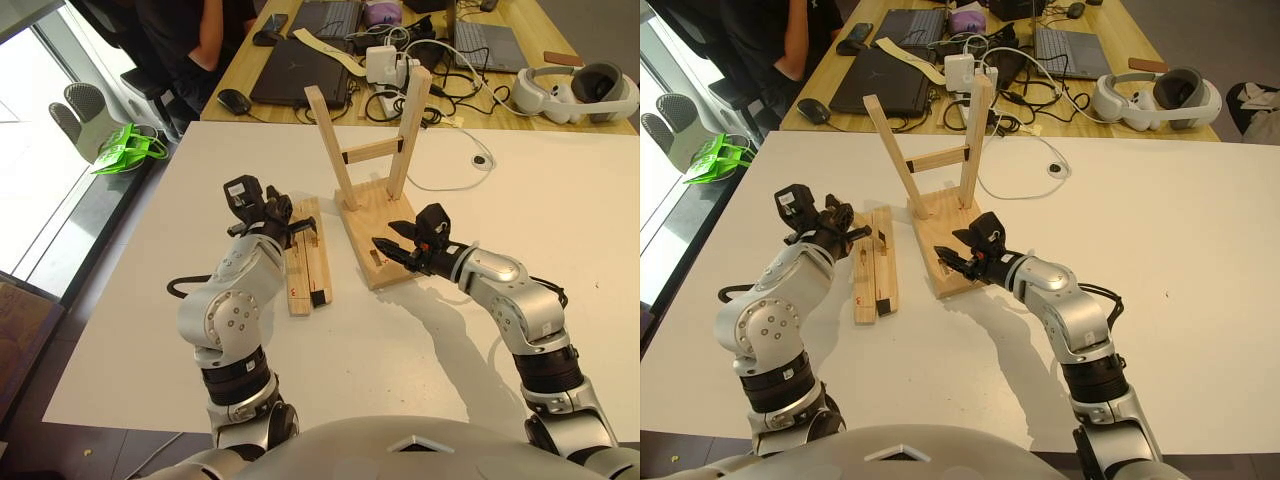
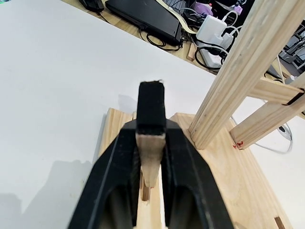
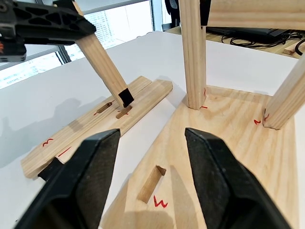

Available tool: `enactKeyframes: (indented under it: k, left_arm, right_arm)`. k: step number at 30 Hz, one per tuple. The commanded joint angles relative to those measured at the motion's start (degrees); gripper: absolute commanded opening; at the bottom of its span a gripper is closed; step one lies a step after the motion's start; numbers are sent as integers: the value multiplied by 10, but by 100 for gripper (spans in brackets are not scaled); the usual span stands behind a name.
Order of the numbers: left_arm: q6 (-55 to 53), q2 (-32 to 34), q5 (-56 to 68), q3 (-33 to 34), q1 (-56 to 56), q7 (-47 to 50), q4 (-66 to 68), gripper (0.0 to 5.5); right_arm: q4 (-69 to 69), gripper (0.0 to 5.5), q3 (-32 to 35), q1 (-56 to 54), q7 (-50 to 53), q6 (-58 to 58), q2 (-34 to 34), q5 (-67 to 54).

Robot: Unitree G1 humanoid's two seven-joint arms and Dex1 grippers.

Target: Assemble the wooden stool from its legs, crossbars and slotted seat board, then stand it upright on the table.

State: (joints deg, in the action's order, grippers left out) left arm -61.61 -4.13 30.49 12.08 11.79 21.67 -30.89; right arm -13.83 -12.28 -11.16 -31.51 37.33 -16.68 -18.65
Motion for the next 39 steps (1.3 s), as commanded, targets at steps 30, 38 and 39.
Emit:
enactKeyframes:
  k: [30,38,39]
  left_arm:
    - [-32,15,-82,-70,-57,-26,-23,40]
    - [-65,45,-130,-134,-43,-52,-12,40]
    - [-67,46,-135,-136,-45,-54,-11,40]
  right_arm:
    - [3,251,-4,-5,3,-1,-4,21]
    - [5,251,-3,-8,3,-1,-1,26]
    - [5,251,-3,-8,4,-1,0,26]
